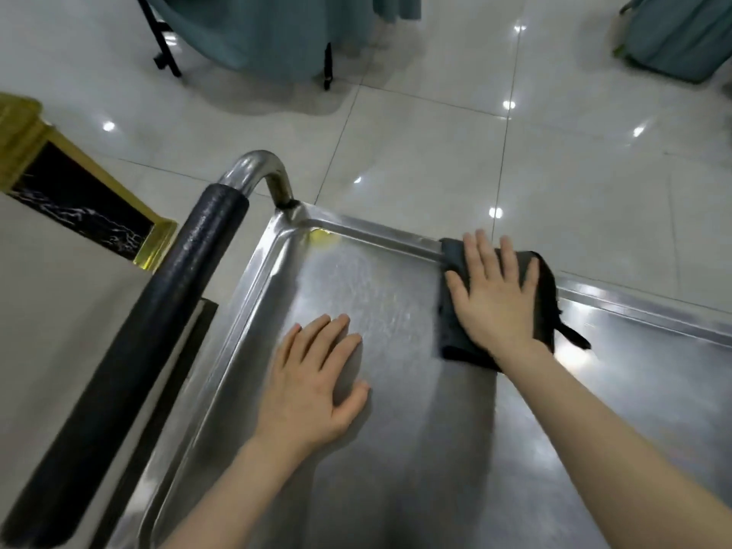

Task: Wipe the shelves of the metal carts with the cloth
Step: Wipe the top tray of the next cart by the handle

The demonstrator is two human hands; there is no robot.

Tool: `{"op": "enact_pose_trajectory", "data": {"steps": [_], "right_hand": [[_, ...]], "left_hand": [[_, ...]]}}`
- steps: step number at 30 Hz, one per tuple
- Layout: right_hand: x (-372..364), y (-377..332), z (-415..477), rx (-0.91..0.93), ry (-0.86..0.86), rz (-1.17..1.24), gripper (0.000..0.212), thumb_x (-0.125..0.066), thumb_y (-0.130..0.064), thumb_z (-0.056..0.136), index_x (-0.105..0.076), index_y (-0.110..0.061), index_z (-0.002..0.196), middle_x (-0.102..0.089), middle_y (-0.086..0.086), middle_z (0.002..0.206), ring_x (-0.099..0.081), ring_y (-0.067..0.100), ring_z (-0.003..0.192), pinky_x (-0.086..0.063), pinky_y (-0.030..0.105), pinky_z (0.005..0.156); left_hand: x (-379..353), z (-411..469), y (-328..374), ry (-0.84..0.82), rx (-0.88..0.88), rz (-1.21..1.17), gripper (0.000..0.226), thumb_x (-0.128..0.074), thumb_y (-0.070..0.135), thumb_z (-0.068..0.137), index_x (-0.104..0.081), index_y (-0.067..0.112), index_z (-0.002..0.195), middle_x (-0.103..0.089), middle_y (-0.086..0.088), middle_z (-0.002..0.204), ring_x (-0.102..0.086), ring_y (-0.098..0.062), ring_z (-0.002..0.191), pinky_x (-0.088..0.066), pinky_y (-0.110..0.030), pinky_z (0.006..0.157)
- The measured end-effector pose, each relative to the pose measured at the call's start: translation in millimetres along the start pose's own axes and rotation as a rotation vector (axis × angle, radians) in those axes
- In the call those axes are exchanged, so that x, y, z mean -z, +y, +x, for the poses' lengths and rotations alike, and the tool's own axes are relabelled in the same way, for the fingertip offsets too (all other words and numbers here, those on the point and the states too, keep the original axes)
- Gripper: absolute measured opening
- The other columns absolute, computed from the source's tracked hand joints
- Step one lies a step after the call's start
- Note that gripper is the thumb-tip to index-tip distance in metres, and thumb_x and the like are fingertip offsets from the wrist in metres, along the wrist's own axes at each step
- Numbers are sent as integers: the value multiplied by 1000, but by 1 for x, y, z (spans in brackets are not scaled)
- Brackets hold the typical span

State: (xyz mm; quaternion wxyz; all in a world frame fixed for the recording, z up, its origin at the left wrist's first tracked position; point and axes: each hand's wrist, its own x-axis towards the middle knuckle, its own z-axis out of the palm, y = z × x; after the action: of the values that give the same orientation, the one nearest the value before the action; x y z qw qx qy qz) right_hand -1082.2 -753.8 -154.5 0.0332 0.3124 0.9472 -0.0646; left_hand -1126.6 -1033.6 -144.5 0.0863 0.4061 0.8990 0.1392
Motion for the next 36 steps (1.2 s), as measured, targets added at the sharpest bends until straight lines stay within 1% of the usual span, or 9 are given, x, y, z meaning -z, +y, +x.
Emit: {"op": "enact_pose_trajectory", "data": {"steps": [4, 7, 9, 11, 16, 23, 29, 32, 36], "right_hand": [[-15, -135, 34, 342, -29, 9, 65, -12, -58, 98, -5, -29, 156, -3, -7, 165, 0, 24, 151, 6, 58, 117], [-14, -135, 43, 426, -46, 3, 64, -14, -60, 98, -4, -34, 155, -3, -10, 164, -1, 18, 151, 7, 51, 118], [-13, -97, 35, 347, -26, -12, 64, -13, -62, 97, -4, -37, 156, -4, -13, 164, -4, 16, 151, 1, 49, 119], [-10, -53, 21, 220, -4, -34, 65, -12, -63, 97, -3, -36, 156, -3, -13, 164, -5, 16, 151, -7, 51, 119], [-4, -35, 2, -23, -24, -24, 71, -7, -61, 93, -7, -29, 157, -4, -10, 164, 0, 19, 151, -3, 57, 118], [-21, -200, 25, 402, -21, -27, 65, -14, -58, 97, -9, -30, 156, -3, -10, 164, 6, 17, 151, 1, 55, 119], [-21, -154, -53, 646, -49, -10, 60, -24, -56, 101, -17, -31, 156, -10, -11, 164, -4, 17, 151, -16, 57, 116], [-21, -146, -51, 573, -77, -32, 62, -23, -59, 100, -14, -34, 156, -5, -13, 164, 2, 14, 151, -13, 56, 117], [-15, -198, 7, 237, -79, 48, 64, -18, -57, 99, -2, -33, 156, 8, -14, 163, 15, 14, 149, 5, 56, 118]], "left_hand": [[3, -2, -5, 36, 14, -161, 52, -51, 44, 88, -59, 17, 131, -48, -2, 145, -40, -21, 137, -32, -50, 112], [14, -1, -23, 148, 76, -303, 44, -51, 31, 91, -58, 12, 130, -46, -3, 146, -37, -21, 139, -29, -48, 116], [24, -2, -43, 207, 243, -228, 44, -52, 30, 94, -52, 18, 136, -37, 3, 152, -27, -17, 145, -13, -39, 122], [31, -4, -58, 208, 430, -168, 54, -58, 36, 92, -44, 22, 142, -30, 5, 156, -21, -12, 144, -7, -24, 117], [24, -3, -65, 176, 395, -106, 67, -62, 50, 86, -43, 20, 143, -33, -6, 154, -33, -23, 138, -27, -31, 106], [15, -3, -70, 229, 383, -137, 71, -40, 62, 89, -29, 26, 150, -29, -5, 155, -30, -21, 142, -26, -35, 112], [16, -7, -71, 217, 374, -154, 72, -30, 66, 92, -17, 31, 153, -24, -5, 158, -31, -23, 143, -36, -44, 108], [17, -4, -68, 224, 397, -184, 72, -25, 67, 92, -17, 31, 154, -21, -2, 160, -31, -22, 143, -40, -47, 107], [14, 2, -68, 250, 405, -156, 71, -31, 64, 92, -23, 28, 153, -25, -2, 157, -32, -19, 140, -36, -42, 107]]}}
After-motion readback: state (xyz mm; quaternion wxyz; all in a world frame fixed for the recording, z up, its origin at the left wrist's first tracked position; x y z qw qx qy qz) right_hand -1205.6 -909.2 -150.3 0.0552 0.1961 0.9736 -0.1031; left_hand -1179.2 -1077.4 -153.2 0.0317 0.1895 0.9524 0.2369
